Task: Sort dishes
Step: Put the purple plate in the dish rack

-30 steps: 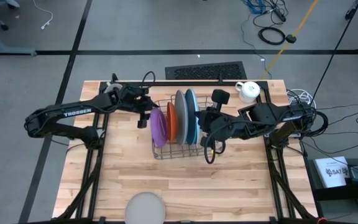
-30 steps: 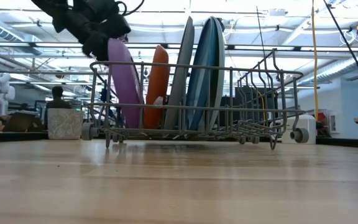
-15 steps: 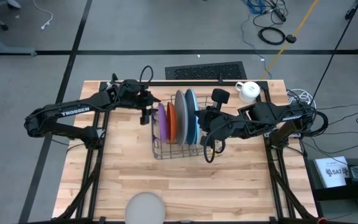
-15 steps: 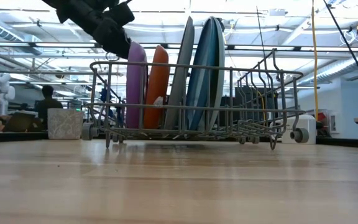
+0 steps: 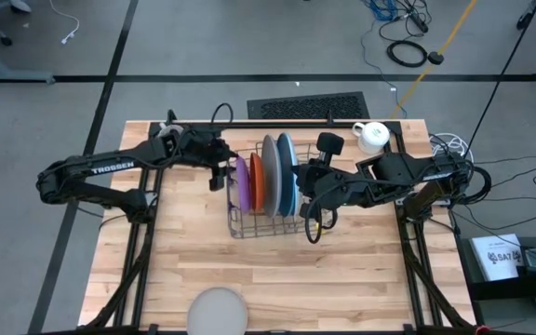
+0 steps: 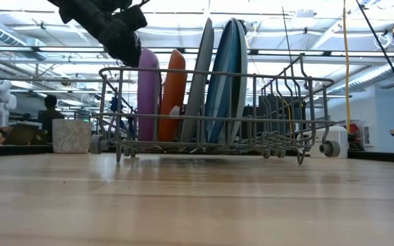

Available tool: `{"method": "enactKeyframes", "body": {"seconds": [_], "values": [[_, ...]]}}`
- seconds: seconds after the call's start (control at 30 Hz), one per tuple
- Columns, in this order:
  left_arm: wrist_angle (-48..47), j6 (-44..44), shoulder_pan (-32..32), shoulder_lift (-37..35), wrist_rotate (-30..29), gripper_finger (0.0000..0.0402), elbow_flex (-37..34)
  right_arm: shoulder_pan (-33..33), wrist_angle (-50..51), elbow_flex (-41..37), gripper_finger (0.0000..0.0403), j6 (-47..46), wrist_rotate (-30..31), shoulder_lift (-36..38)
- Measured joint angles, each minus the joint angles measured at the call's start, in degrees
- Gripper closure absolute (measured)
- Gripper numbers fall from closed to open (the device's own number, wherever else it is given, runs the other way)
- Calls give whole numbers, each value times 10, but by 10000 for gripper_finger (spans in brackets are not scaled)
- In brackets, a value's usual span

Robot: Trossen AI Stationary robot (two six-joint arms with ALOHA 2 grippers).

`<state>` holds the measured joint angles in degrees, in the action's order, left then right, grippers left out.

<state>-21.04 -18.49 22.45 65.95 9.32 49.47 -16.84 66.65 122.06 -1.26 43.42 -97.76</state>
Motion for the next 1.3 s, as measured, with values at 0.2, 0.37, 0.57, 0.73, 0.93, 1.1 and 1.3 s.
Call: {"method": "enactKeyframes", "body": {"seconds": [0.2,0.37,0.57,0.73,0.93,1.1,1.3], "values": [[-30,2,-7,4,-41,212,-2,0,0,0,403,-2,0,0],[-52,7,-8,4,-67,212,-2,-1,0,0,403,-7,0,0],[-60,17,-9,4,-80,212,-2,-1,0,0,403,-7,0,0],[-99,20,-9,4,-87,212,-2,-1,0,0,403,-7,0,0],[-127,32,-8,4,-94,212,-2,0,0,0,403,-7,0,0],[-138,31,-8,4,-94,212,-2,3,0,0,403,-7,0,0],[-199,31,-9,4,-117,212,-3,3,0,0,403,-7,0,0]]}}
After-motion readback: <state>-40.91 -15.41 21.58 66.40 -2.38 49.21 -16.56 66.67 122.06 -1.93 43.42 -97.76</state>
